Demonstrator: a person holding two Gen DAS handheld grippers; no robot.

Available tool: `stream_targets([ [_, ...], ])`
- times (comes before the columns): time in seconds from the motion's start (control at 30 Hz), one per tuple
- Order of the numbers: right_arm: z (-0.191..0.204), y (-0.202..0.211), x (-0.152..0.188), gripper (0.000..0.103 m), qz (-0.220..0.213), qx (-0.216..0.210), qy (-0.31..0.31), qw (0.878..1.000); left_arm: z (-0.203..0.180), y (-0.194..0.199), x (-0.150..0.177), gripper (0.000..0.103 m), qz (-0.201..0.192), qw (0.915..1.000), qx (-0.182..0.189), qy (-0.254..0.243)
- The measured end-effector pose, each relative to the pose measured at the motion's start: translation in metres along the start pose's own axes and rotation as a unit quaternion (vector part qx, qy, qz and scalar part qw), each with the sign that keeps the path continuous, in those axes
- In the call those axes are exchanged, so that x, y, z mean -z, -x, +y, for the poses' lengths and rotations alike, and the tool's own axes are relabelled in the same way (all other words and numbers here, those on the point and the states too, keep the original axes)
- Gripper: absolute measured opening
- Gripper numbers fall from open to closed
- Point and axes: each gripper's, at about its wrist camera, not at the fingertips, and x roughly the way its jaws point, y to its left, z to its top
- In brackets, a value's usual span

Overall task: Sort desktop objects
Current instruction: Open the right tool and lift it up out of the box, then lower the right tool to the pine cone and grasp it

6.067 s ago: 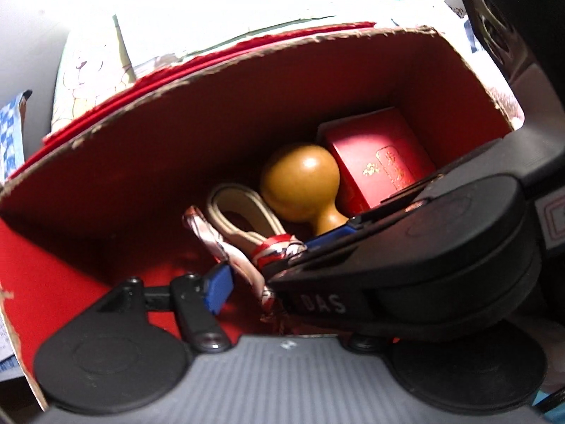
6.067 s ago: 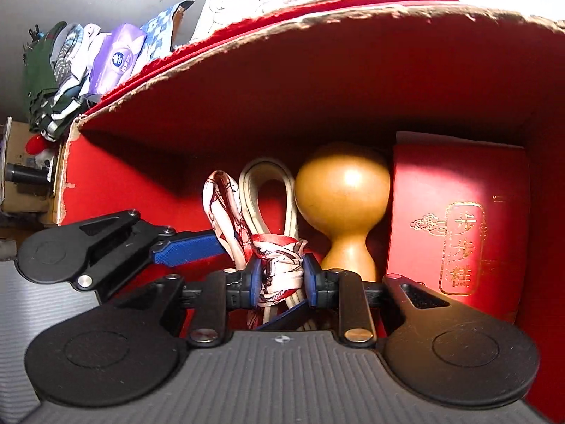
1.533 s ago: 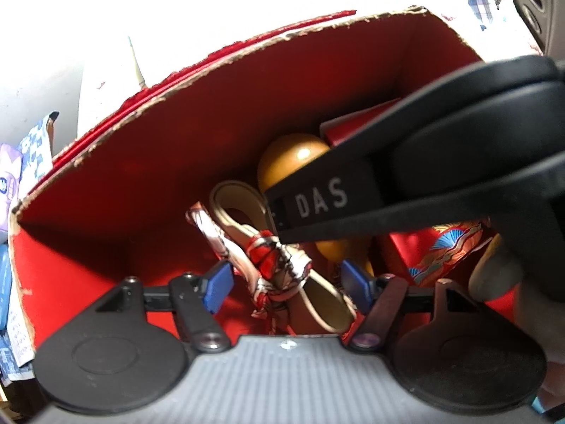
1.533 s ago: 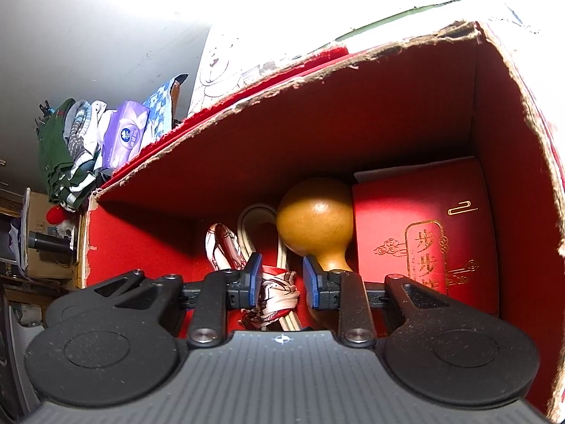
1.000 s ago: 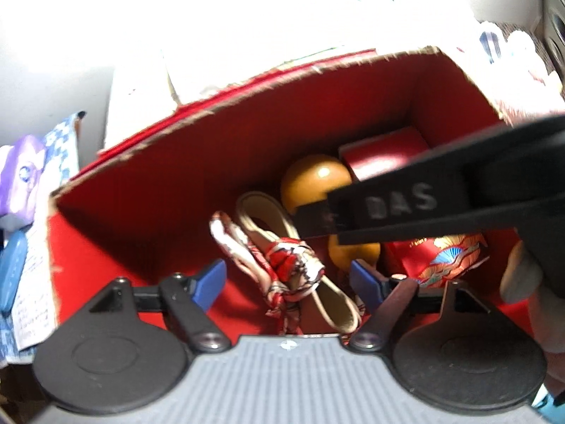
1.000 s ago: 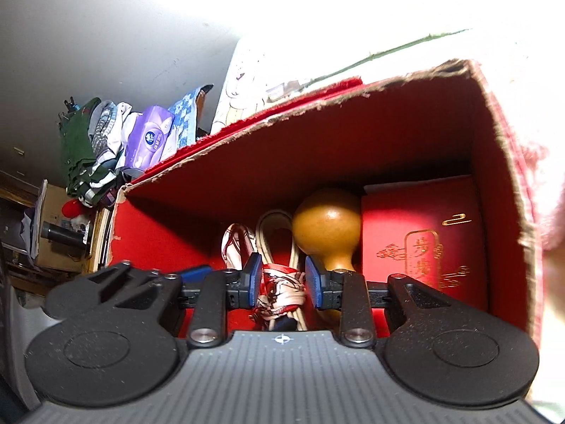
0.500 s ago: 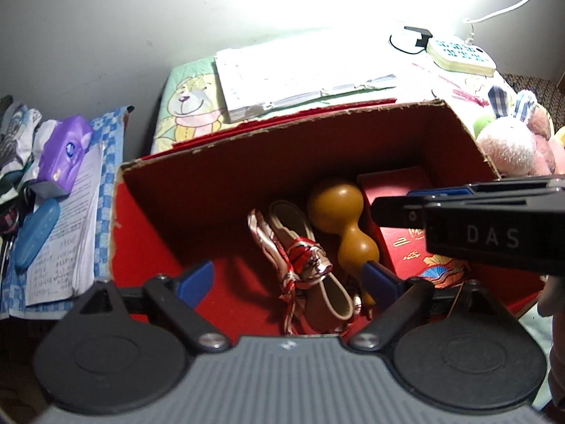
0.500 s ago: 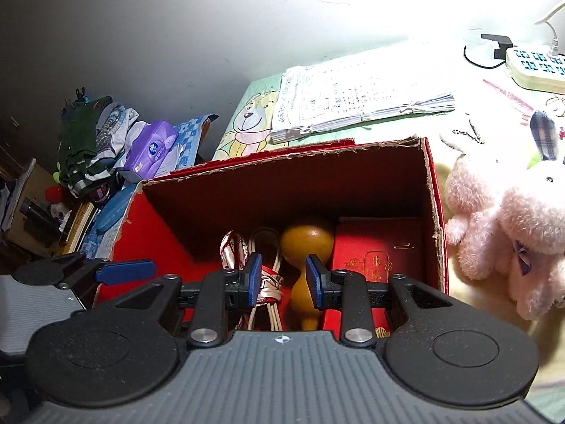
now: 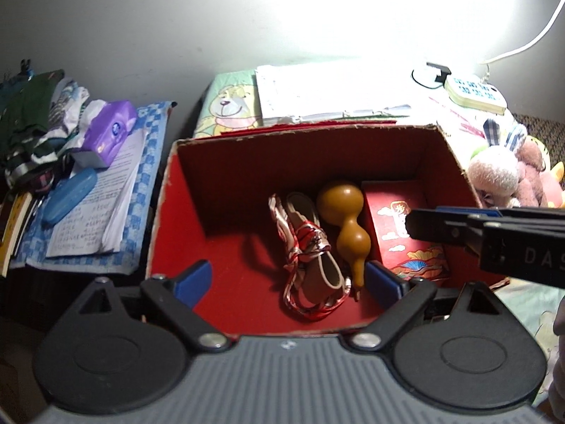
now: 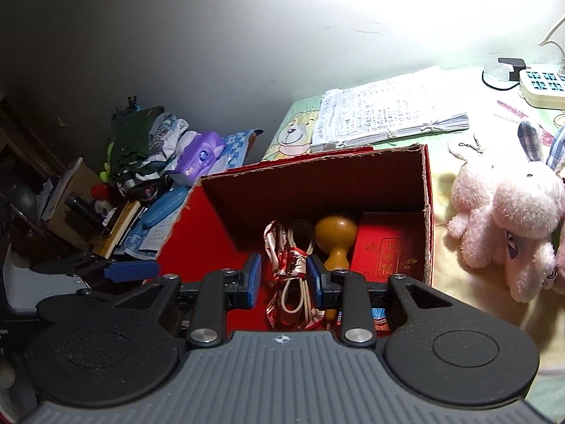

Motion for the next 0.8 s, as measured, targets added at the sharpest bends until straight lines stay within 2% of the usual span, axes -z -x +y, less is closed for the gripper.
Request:
stream_targets([
  [0.1,-0.001,0.013,0.005,0.031,-0.003,-0.030,0.011,0.999,0.006,0.019,0.008,0.091,-0.012,0.9998,-0.002,0.016],
  [0.17,-0.002,0.018,0.009,0.031,0.000,-0.049,0.020,0.999,0.010,0.030,0.013,0.086,-0.018,0.9996,-0.003,0.024],
  [0.5,-0.003,0.024,0.050,0.032,0.056,-0.144,0.092,0.984,0.001,0.051,0.049,0.086,-0.026,0.9983,-0.007,0.052],
  [0.63,-0.007,0.017,0.065,0.031,0.084,-0.146,0.097,0.981,0.004,0.052,0.073,0.085,-0.017,0.9982,-0.006,0.058],
  [0.8,-0.013,0.001,0.075,0.033,0.119,-0.136,0.089,0.980,0.007,0.048,0.098,0.082,0.008,0.9966,0.042,0.070],
])
